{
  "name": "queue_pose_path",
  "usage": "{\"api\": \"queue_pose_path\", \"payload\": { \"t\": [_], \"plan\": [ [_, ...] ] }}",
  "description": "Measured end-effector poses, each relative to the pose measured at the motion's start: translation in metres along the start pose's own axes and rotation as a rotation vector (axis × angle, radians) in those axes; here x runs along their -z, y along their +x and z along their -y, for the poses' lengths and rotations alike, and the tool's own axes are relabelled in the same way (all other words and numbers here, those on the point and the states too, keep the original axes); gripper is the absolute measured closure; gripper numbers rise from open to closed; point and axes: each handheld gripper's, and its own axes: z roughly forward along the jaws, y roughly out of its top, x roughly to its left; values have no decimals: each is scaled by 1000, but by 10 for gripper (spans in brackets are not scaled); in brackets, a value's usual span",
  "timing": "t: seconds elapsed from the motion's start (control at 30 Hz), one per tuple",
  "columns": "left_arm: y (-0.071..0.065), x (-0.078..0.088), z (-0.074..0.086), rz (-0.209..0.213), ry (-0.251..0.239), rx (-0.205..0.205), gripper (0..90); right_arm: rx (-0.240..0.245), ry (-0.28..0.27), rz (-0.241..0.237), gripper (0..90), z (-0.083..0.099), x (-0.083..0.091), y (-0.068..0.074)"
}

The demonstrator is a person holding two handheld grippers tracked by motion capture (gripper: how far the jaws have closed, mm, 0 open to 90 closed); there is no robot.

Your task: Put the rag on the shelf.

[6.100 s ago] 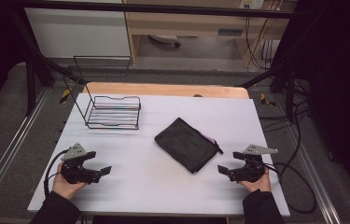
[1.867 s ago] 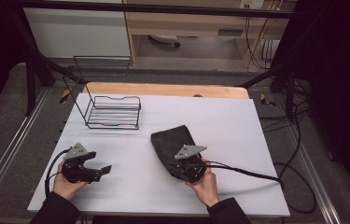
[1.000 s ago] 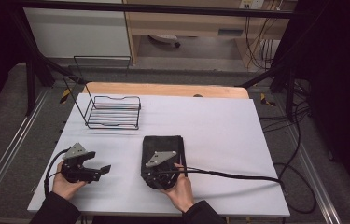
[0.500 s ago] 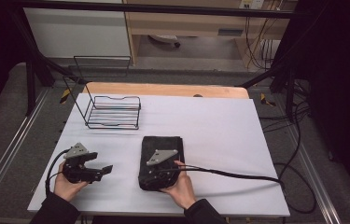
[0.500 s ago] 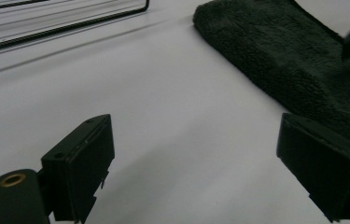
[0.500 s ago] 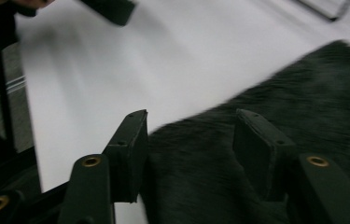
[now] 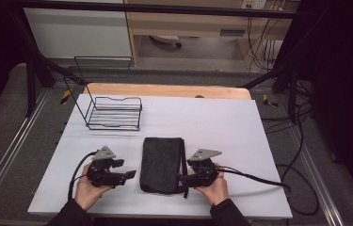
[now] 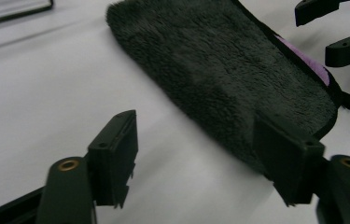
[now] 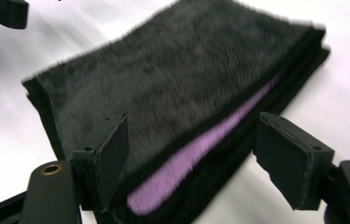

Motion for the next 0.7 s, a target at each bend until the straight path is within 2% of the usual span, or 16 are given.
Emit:
{"api": "queue_pose_path", "payload": {
  "t": [0.03,0.17,0.27,0.3,0.33,0.37,0.43,0.5,0.57,0.6,0.7],
  "plan": [
    [-4,-5,-1,0,12,4,327,0,0,0,273,0,0,0],
    [-15,-23,-5,8,57,13,418,-10,27,11,306,8,-4,0],
    [-20,-31,-2,9,83,18,441,-12,36,22,329,10,-5,1],
    [-21,-32,-1,10,86,12,449,-13,18,21,368,10,-3,4],
    [-22,-32,1,5,84,5,449,-13,18,21,368,10,-3,4],
    [-22,-32,2,2,83,2,473,-23,-15,-7,448,9,3,7],
    [-21,-32,3,7,84,3,491,-33,-25,-17,467,8,6,9],
    [-22,-33,3,30,94,13,578,-29,-42,-42,561,6,9,13],
    [-23,-34,4,40,110,10,632,-13,-12,-48,606,7,5,17],
    [-23,-35,5,41,112,11,659,-11,34,-61,629,9,-3,18],
    [-23,-36,6,41,118,29,660,-12,63,-57,634,12,-10,19]
  ]
}}
